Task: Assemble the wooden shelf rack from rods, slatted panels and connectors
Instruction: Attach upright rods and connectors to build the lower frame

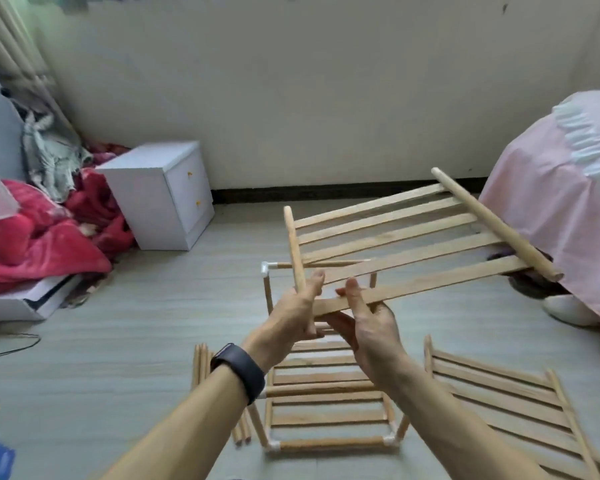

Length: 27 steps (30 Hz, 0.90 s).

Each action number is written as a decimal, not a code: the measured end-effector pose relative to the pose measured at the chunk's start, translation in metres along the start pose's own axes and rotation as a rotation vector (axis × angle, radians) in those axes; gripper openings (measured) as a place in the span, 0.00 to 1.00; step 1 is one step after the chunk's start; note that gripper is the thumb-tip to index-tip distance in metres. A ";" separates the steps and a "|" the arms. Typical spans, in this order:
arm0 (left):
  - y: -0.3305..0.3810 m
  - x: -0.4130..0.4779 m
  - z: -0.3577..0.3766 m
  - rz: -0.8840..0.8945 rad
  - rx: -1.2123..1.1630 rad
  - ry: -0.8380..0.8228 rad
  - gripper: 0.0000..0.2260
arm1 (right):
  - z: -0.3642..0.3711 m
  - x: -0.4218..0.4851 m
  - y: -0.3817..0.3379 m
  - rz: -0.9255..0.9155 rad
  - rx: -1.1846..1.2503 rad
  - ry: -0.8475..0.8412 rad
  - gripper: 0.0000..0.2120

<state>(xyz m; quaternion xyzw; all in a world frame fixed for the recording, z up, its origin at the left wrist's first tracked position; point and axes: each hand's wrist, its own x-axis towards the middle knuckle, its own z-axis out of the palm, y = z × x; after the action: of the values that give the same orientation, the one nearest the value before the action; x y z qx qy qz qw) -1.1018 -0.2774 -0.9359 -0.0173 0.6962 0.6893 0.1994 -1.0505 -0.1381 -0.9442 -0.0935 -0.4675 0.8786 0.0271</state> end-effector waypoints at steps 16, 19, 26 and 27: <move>-0.042 -0.012 -0.109 0.157 0.114 0.642 0.18 | -0.122 0.039 -0.024 -0.139 -0.877 0.416 0.31; -0.055 -0.010 -0.106 0.156 0.099 0.550 0.16 | -0.139 0.044 -0.024 0.110 -0.902 0.285 0.33; -0.072 0.004 -0.072 0.175 0.017 0.482 0.08 | -0.158 0.046 0.007 0.110 -0.788 0.313 0.11; -0.072 0.008 -0.072 0.171 -0.006 0.492 0.09 | -0.160 0.047 0.007 0.096 -0.748 0.325 0.09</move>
<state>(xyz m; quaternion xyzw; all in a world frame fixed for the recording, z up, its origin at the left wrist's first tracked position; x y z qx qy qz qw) -1.1055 -0.3482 -1.0086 -0.1263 0.7208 0.6806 -0.0350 -1.0662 -0.0050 -1.0441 -0.2562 -0.7396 0.6219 0.0236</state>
